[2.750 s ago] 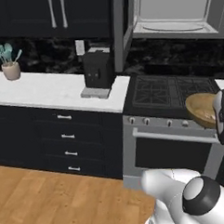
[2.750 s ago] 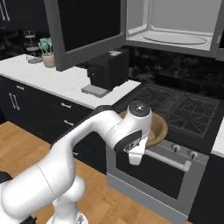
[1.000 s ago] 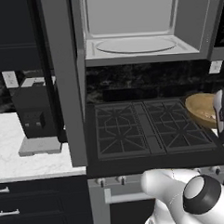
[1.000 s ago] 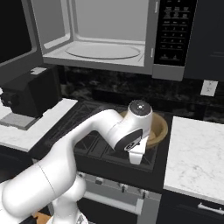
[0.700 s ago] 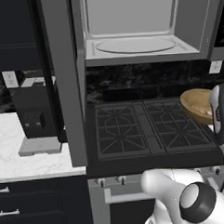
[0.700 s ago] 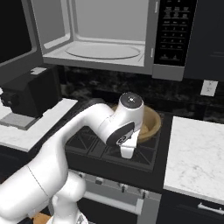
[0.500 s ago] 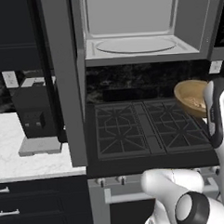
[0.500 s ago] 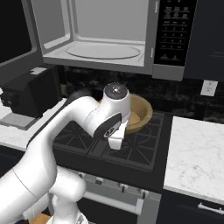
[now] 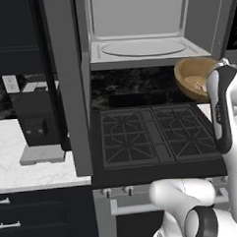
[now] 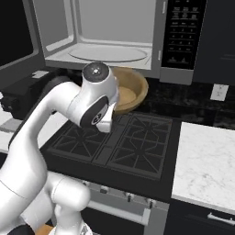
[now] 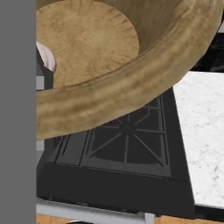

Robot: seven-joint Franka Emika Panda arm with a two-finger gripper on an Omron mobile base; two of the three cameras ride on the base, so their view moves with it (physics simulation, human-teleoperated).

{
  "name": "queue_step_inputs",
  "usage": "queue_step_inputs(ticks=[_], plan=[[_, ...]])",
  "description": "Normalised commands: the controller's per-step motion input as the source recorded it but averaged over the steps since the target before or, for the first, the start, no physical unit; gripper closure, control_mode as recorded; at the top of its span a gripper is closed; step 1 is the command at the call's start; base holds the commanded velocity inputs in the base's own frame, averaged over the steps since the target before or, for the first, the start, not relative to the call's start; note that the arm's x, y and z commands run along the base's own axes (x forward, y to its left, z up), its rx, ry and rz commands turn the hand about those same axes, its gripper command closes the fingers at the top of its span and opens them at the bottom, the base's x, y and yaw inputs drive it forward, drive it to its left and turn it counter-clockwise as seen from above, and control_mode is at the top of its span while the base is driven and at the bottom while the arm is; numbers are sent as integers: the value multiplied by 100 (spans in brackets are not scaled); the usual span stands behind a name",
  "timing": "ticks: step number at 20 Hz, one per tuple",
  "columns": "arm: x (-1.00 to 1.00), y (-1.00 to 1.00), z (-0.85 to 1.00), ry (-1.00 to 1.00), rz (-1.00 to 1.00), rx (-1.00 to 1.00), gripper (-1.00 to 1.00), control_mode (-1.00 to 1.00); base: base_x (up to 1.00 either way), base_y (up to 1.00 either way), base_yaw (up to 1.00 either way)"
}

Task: Pick the garlic from the sink and place it in the bowl. Then pick the bowl and place it in the microwave. Then close the microwave door and press the start button.

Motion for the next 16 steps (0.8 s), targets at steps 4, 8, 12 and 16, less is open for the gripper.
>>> queue_step_inputs(ticks=[4, 8, 12, 16], plan=[[16, 26, 96, -12, 0, 0, 100, -100, 0, 0, 0], [29, 60, 74, -6, 4, 0, 100, -100, 0, 0, 0], [58, 66, 42, 0, 10, 0, 100, -100, 0, 0, 0], [72, 35, 29, 0, 9, 0, 100, -100, 0, 0, 0]])
